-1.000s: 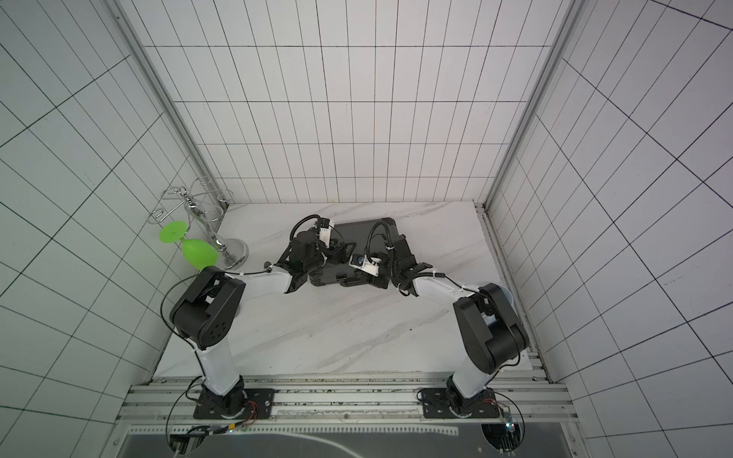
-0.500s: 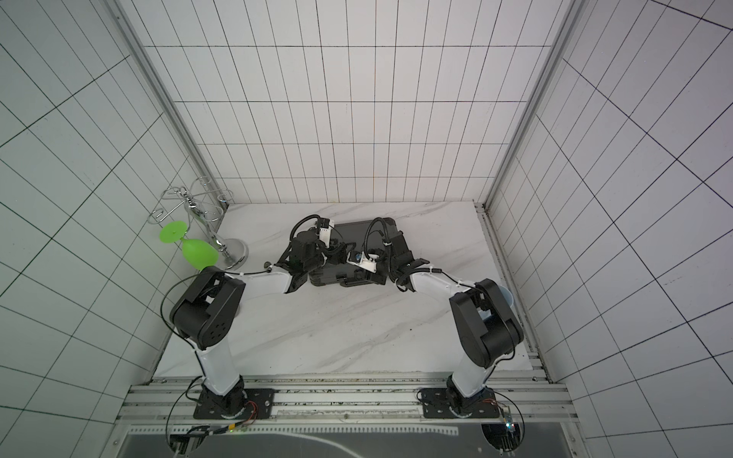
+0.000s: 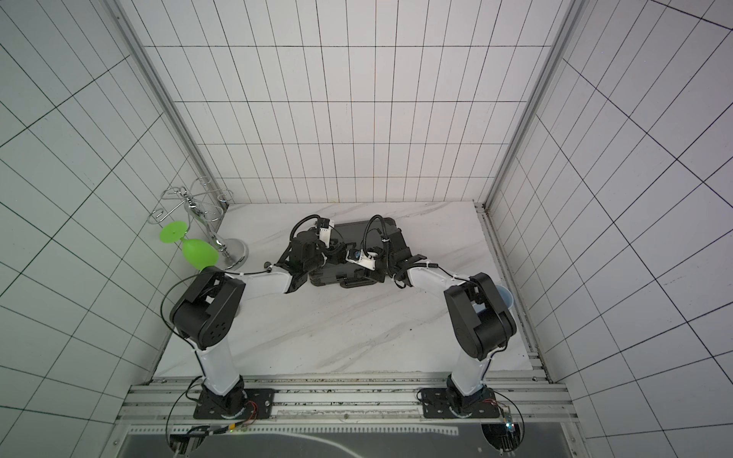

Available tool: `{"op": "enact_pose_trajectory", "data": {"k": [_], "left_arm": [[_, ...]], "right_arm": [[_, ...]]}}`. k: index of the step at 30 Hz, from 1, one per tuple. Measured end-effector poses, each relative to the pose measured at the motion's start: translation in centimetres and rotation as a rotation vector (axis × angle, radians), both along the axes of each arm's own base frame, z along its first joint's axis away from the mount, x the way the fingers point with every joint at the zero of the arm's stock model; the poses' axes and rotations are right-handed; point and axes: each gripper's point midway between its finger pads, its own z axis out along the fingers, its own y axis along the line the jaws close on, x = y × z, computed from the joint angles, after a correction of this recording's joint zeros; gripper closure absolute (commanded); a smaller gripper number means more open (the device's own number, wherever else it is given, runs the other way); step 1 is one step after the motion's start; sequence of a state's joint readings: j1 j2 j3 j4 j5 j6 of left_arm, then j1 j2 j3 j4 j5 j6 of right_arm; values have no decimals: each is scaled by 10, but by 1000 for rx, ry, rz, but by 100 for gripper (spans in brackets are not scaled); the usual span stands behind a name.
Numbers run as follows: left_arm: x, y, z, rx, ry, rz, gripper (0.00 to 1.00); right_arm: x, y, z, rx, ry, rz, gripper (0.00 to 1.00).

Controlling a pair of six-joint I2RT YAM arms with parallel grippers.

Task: Close the poker set cases
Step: Fasten the fastener on the poker set case.

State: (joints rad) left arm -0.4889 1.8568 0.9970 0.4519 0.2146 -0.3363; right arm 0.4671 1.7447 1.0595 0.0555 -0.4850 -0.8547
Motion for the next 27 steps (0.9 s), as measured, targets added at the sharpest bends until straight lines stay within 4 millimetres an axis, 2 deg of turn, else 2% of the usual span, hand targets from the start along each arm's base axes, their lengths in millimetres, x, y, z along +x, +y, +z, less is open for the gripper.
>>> {"op": "enact_pose_trajectory", "data": {"k": [15, 17, 19, 27], "left_arm": [[0, 0, 0, 1, 0, 1, 13], [0, 0, 0, 1, 1, 0, 13], [0, 1, 0, 1, 0, 1, 13], [0, 1, 0, 3, -2, -1, 13]], "right_arm": [[-2, 5, 2, 32, 77, 60, 66], [9, 5, 3, 26, 54, 37, 68], [9, 6, 2, 39, 72, 38, 70], [17, 7, 10, 68, 57, 6, 52]]}}
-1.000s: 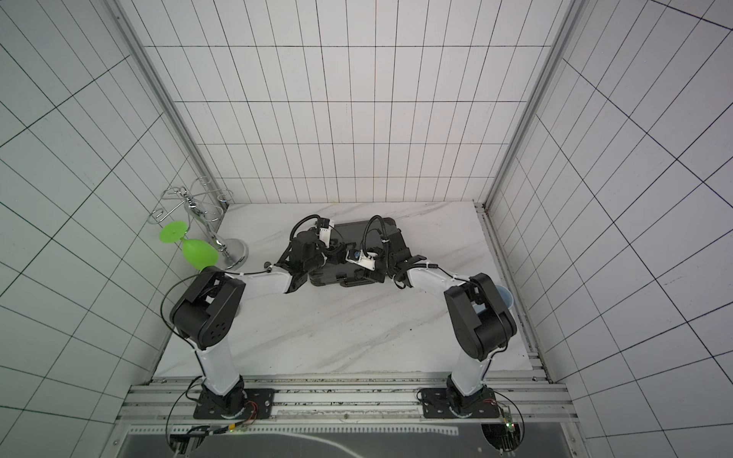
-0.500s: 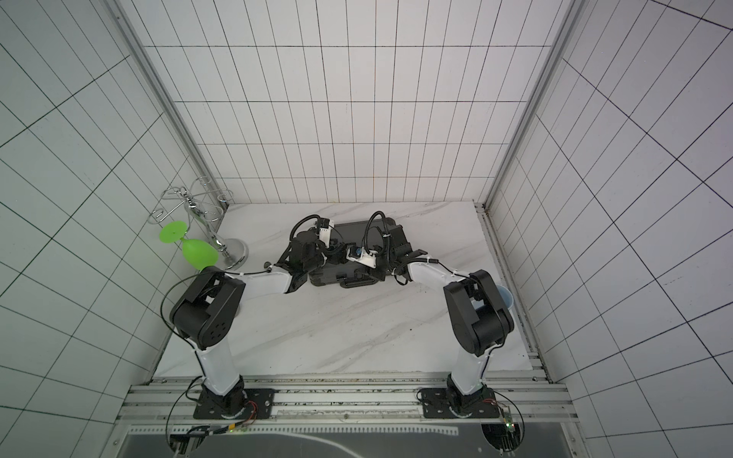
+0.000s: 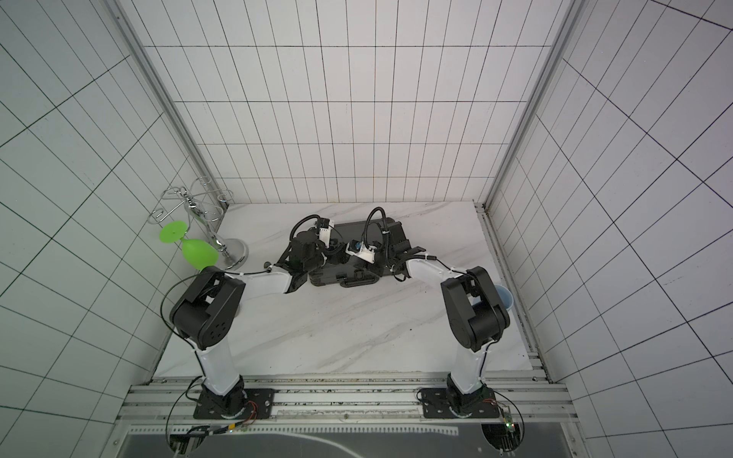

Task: Close the poker set cases
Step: Fasten the fastener on the poker set case.

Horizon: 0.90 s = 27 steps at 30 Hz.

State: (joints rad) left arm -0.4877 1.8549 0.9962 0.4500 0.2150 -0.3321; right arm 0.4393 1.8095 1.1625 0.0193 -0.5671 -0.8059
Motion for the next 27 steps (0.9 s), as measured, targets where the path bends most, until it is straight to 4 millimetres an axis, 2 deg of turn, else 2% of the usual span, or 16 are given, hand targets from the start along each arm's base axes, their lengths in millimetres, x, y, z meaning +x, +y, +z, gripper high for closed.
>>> {"op": "enact_pose_trajectory", "data": {"k": [3, 6, 7, 8, 11, 12, 15, 18, 20, 23, 27], "left_arm": [[-2, 3, 1, 10, -3, 1, 11], [-12, 13, 2, 35, 11, 12, 7], [-17, 19, 2, 49, 21, 21, 6], [-23, 25, 3, 65, 28, 32, 3], [-37, 49, 7, 129, 51, 98, 3], [-40, 58, 10, 145, 51, 127, 2], [-47, 100, 27, 170, 21, 258, 3], [-53, 155, 39, 165, -18, 428, 2], [-59, 191, 37, 174, -35, 550, 2], [-68, 218, 27, 211, -39, 654, 2], [-72, 233, 24, 247, -43, 727, 2]], "right_arm": [[13, -3, 16, 27, -48, -70, 45], [30, -23, 49, 89, -143, -204, 39], [32, -33, 62, 112, -176, -253, 30], [32, -44, 76, 146, -205, -309, 3], [24, -81, 107, 236, -279, -454, 1], [20, -93, 111, 255, -296, -500, 1], [7, -135, 103, 294, -306, -648, 1], [-6, -178, 76, 319, -276, -793, 1], [-14, -205, 58, 337, -251, -888, 1], [-18, -232, 43, 359, -235, -986, 1], [-14, -239, 45, 404, -244, -1018, 1]]}}
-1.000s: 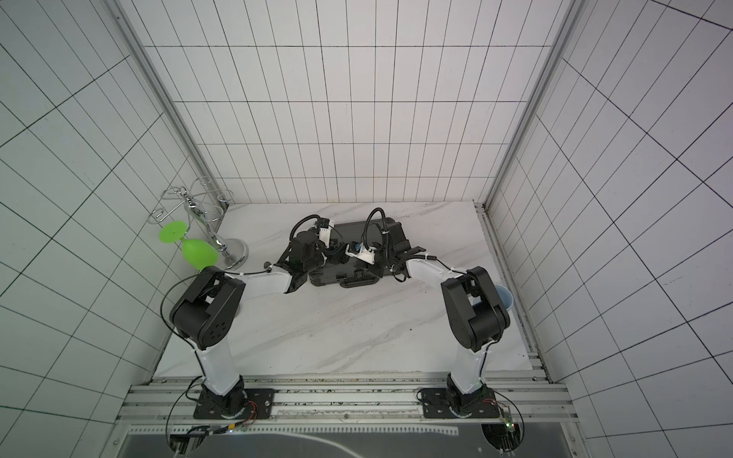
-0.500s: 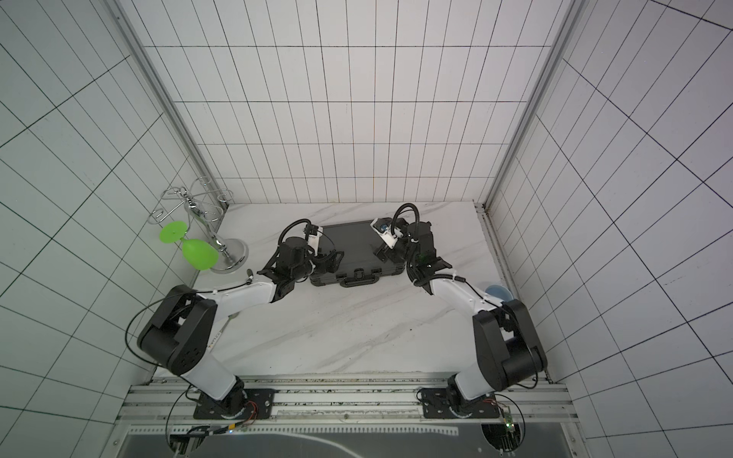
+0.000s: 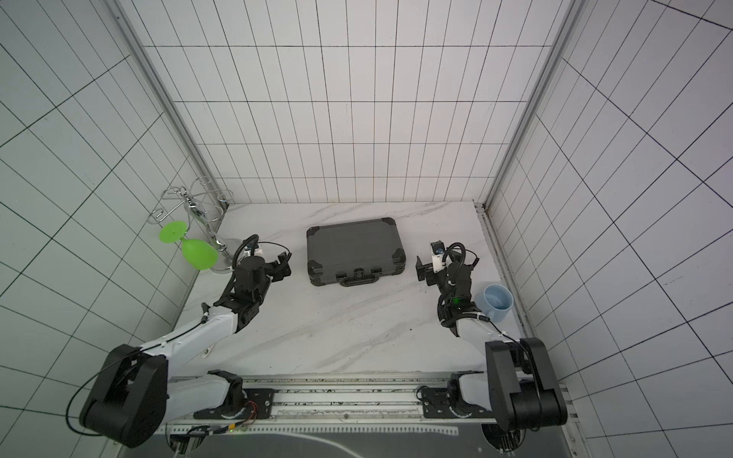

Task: Close the poker set cases
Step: Fasten the fastener on the poker set case.

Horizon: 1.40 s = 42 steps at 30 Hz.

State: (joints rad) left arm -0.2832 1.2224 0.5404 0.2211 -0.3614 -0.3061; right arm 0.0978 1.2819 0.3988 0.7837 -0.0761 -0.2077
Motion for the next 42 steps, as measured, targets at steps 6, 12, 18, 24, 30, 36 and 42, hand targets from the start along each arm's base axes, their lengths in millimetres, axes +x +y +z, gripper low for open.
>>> {"op": "enact_pose_trajectory", "data": {"k": [6, 12, 18, 24, 30, 36, 42], "left_arm": [[-1, 3, 11, 0, -33, 12, 2], [-1, -11, 15, -27, -40, -65, 3], [6, -45, 27, -79, -63, -245, 3], [17, -84, 34, -94, -63, -391, 3], [43, -138, 43, -76, -47, -526, 4], [72, -166, 24, -84, 23, -565, 6], [86, -178, -24, -97, 156, -578, 8]], "right_arm": [[2, 0, 0, 23, -8, -5, 0], [3, -2, 5, 34, -28, -9, 1], [1, 7, 10, 73, -32, 36, 1], [2, 33, -3, 232, 88, 155, 1], [1, 93, -16, 205, 184, 336, 1], [-12, 158, -23, -1, 213, 521, 4], [-23, 178, -38, -169, 218, 613, 4]]}}
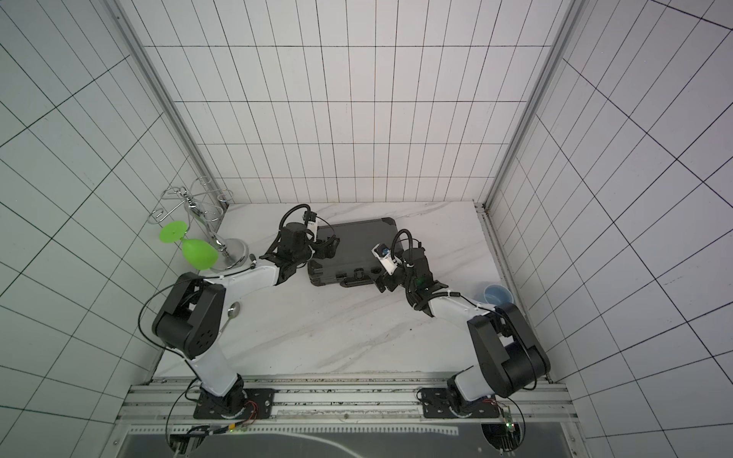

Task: Close the poker set cases
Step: Fasten the fastener on the poker set case.

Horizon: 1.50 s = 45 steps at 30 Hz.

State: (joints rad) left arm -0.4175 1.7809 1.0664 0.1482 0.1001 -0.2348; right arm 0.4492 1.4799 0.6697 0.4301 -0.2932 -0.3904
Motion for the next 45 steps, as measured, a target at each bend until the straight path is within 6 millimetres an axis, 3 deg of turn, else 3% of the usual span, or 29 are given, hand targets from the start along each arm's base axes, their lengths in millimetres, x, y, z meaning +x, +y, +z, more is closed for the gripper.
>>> {"op": "enact_pose_trajectory", "data": {"k": [5, 14, 27, 29, 45], "left_arm": [[11, -9, -3, -8, 6, -7, 9], [18, -14, -4, -24, -15, -9, 10], [16, -13, -4, -50, -45, -23, 10], [15, -12, -4, -58, -46, -27, 10], [12, -11, -2, -85, -41, -41, 10]], "right_arm": [[-4, 7, -8, -81, -13, 39, 4], [-2, 19, 1, -145, -82, 102, 4], [6, 49, -8, -207, -125, 283, 29], [7, 52, -8, -205, -129, 296, 39], [-3, 67, 3, -178, -157, 338, 56]]}}
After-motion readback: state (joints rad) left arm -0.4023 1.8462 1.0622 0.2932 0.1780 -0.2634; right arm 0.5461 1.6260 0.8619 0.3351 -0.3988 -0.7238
